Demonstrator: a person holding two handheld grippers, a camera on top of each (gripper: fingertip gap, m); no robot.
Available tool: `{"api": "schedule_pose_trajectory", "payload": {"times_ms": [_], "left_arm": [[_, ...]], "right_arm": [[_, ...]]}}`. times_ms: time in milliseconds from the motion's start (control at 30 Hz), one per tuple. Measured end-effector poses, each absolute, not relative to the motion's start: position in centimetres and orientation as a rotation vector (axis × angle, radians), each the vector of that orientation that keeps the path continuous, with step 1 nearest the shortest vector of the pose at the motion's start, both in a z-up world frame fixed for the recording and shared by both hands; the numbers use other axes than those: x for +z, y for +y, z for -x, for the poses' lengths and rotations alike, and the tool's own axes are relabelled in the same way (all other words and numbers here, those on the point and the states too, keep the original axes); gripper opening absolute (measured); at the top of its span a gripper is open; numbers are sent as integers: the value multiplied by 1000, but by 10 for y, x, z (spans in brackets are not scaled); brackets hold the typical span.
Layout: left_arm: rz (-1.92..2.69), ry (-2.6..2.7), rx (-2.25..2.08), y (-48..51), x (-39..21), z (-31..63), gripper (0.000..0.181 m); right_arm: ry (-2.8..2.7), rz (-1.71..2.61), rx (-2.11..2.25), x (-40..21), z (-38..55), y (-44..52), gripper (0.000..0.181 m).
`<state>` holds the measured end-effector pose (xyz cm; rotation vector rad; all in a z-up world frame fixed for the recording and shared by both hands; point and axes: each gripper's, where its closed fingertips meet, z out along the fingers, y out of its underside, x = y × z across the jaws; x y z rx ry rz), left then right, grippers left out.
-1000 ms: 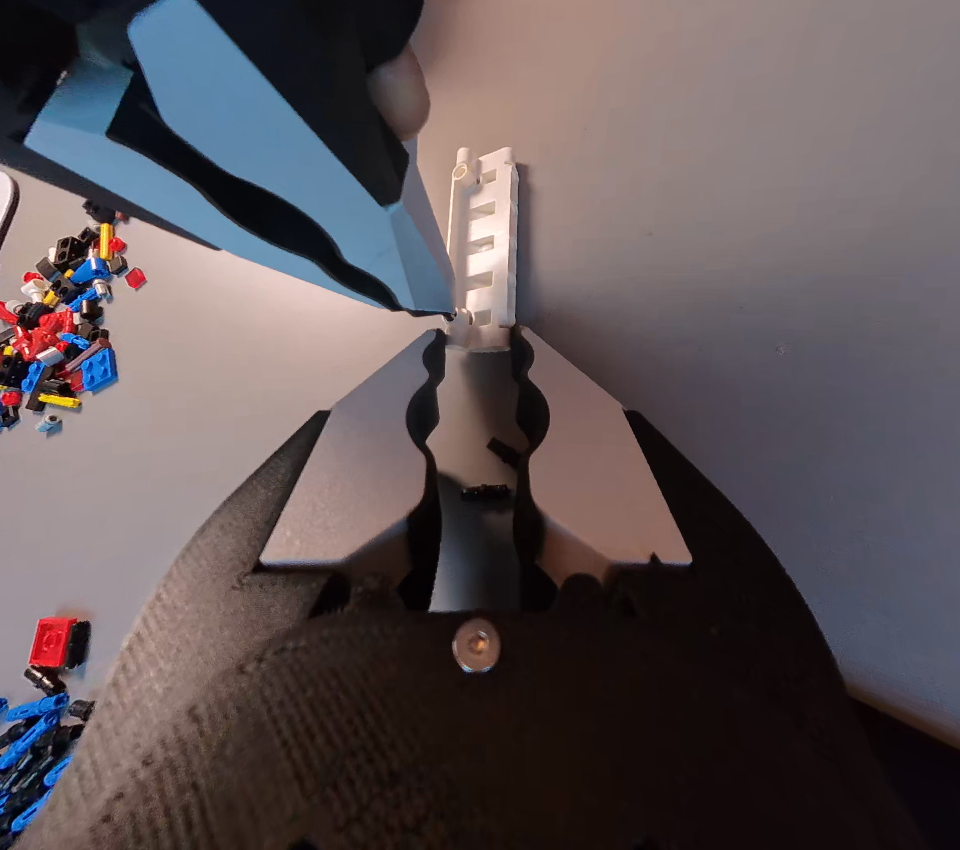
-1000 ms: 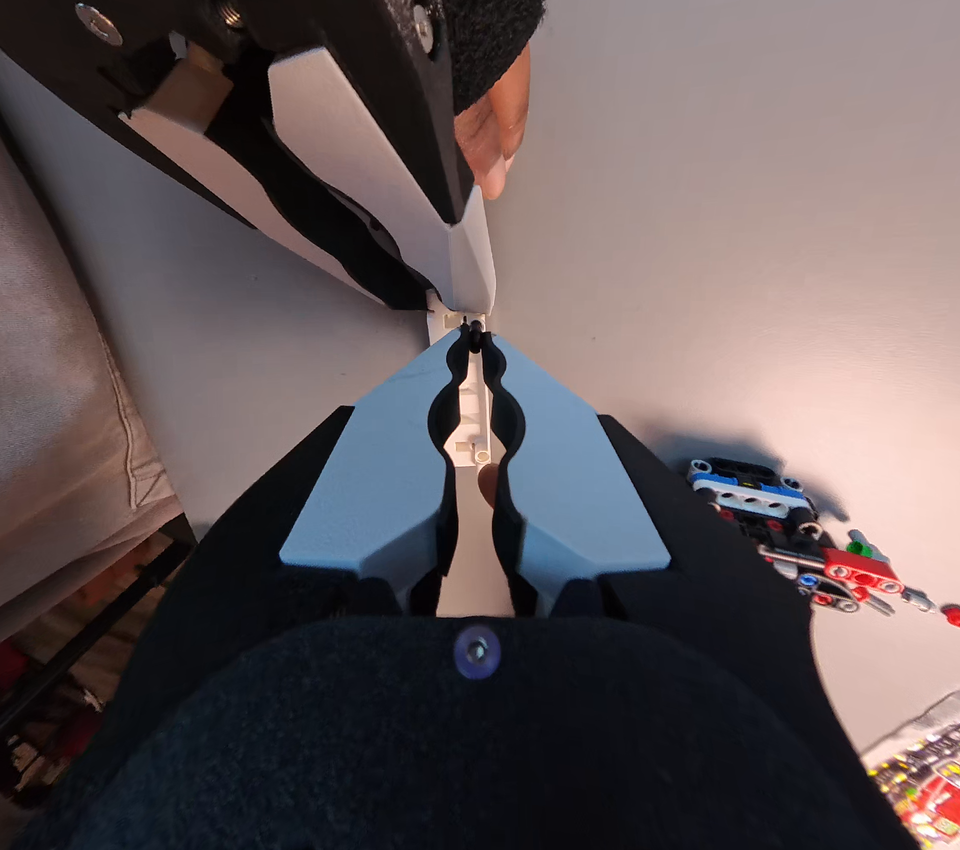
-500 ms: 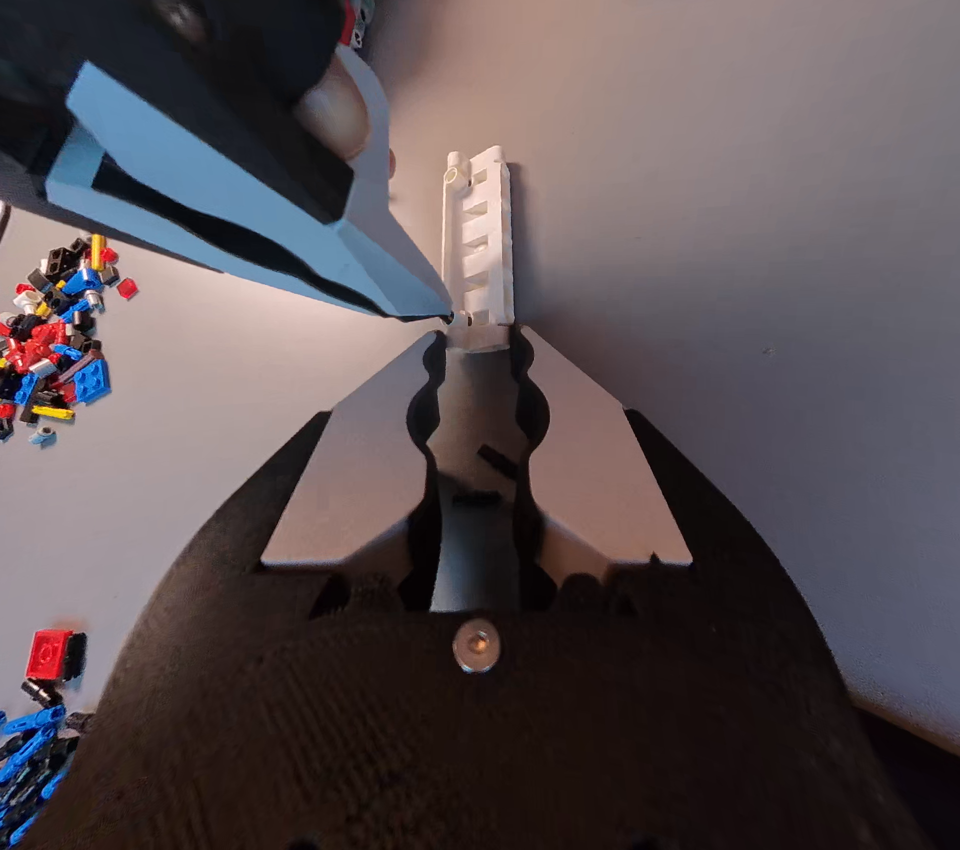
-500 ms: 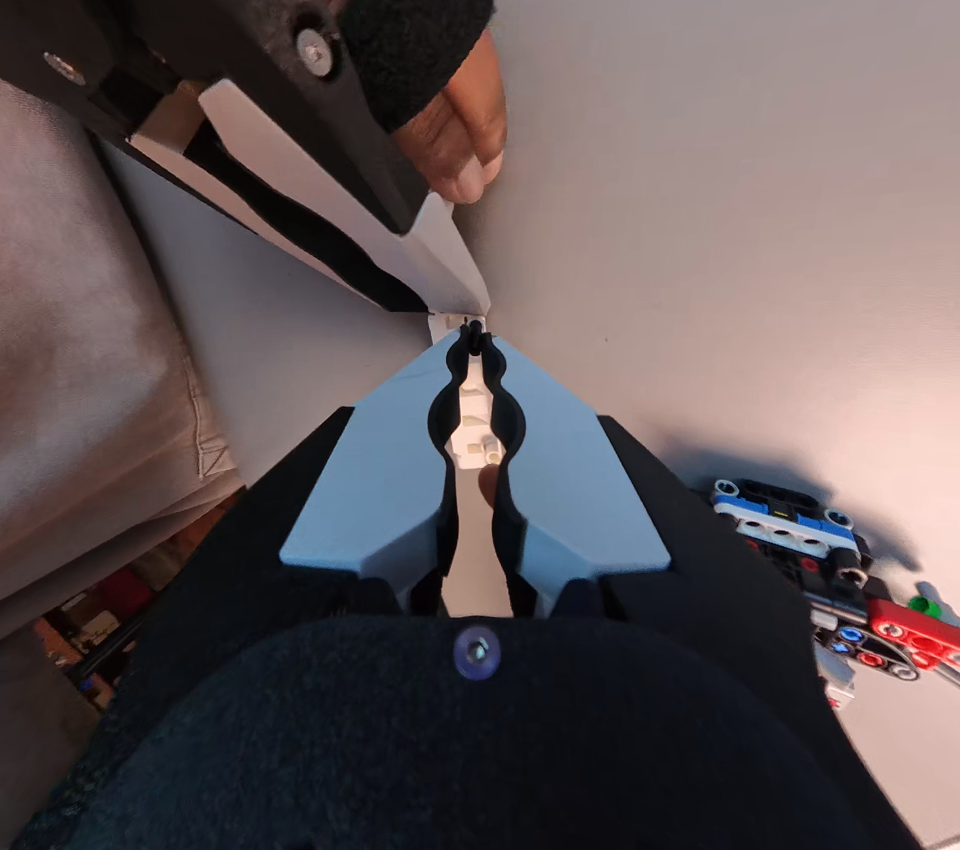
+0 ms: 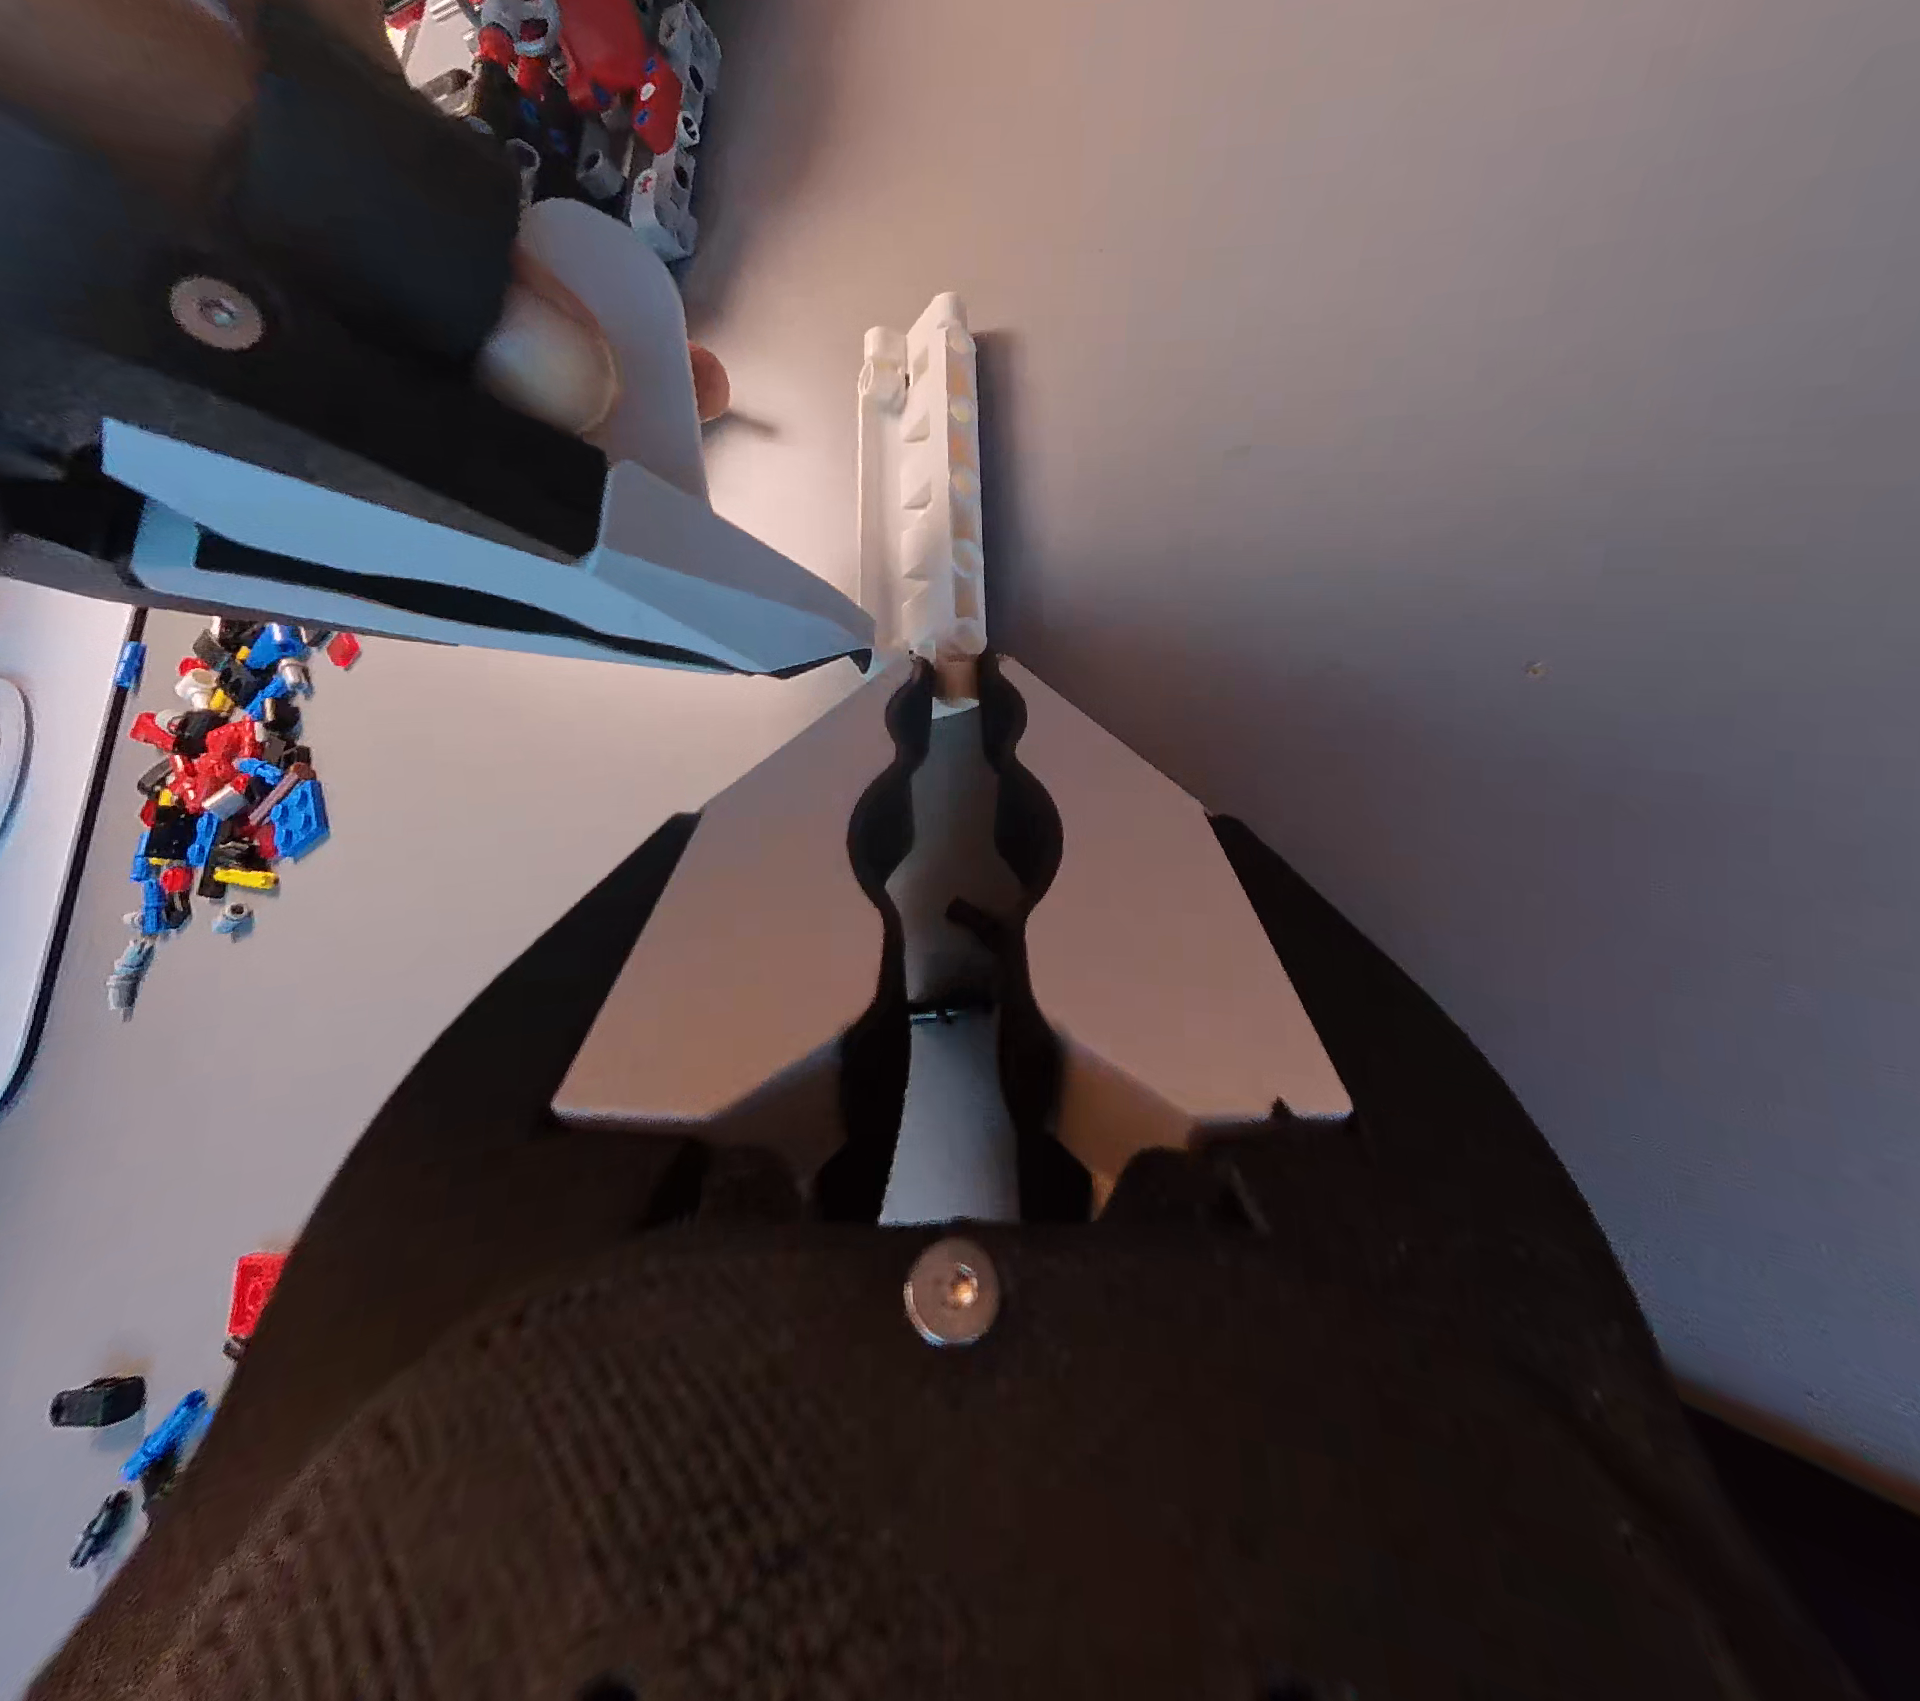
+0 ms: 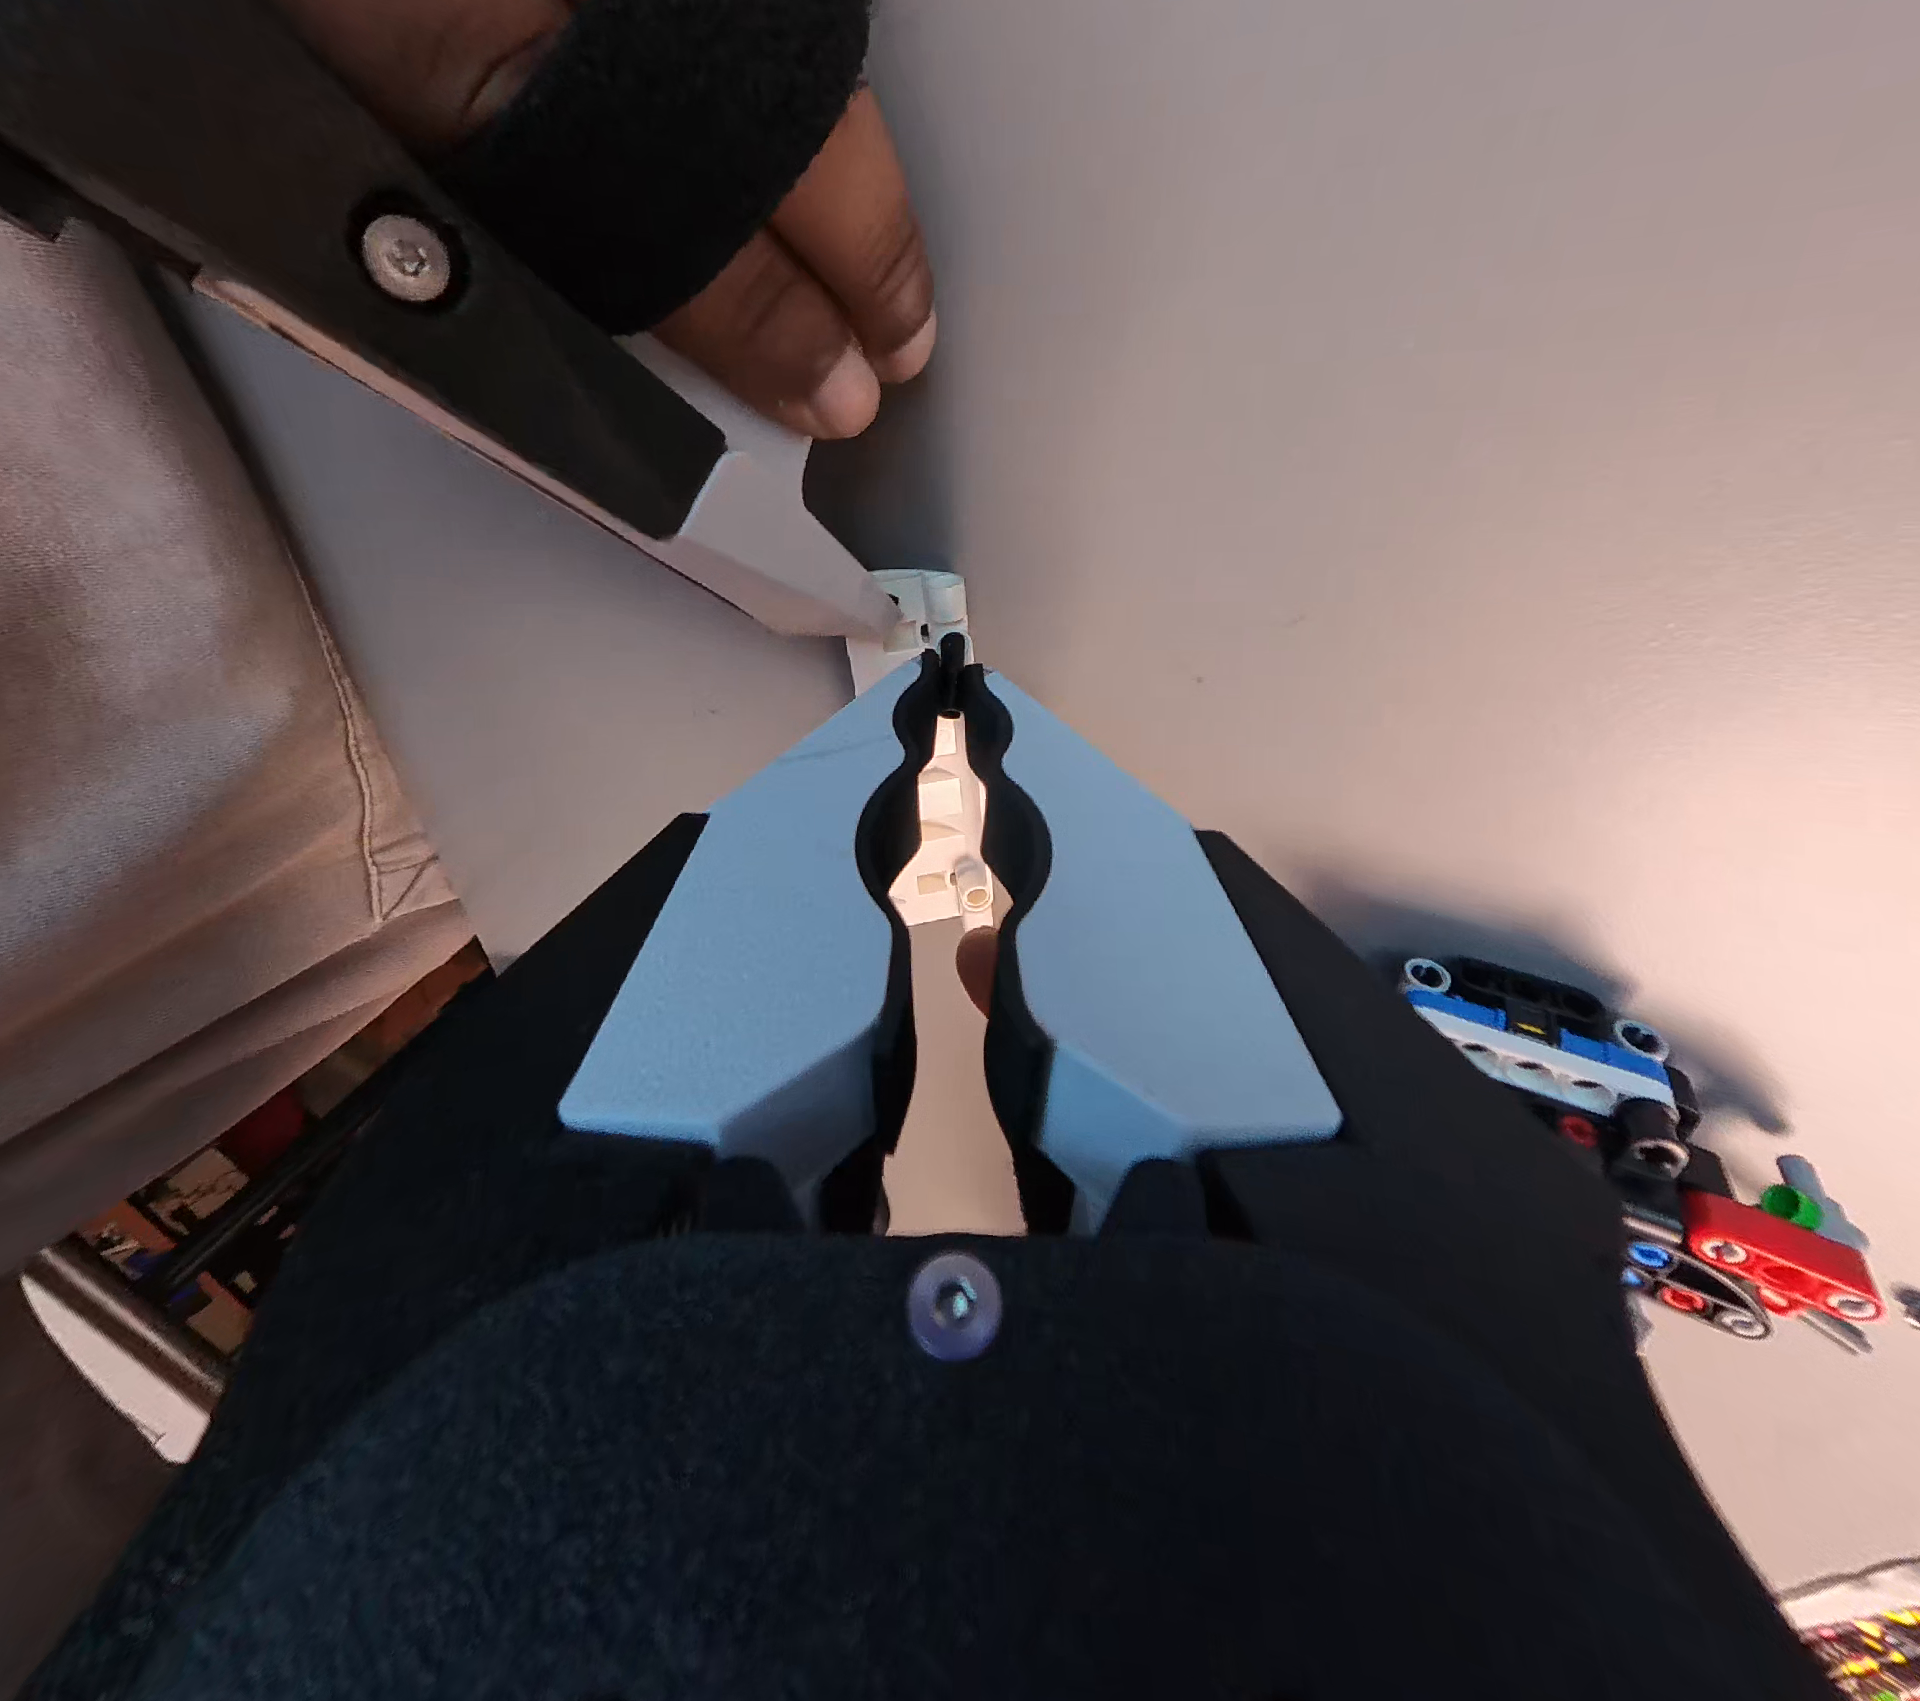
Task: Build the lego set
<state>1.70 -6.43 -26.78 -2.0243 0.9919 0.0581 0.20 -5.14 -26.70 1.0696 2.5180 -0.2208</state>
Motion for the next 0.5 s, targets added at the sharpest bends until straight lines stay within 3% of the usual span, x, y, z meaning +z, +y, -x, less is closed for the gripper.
{"api": "schedule_pose_trajectory", "payload": {"times_ms": [267, 500], "left_arm": [[2036, 803, -132, -64, -253, -6, 18], [1937, 605, -337, -60, -220, -1, 19]], "right_arm": [[2591, -1113, -362, -262, -1, -47, 2], [2692, -1059, -810, -229, 5, -62, 2]]}}
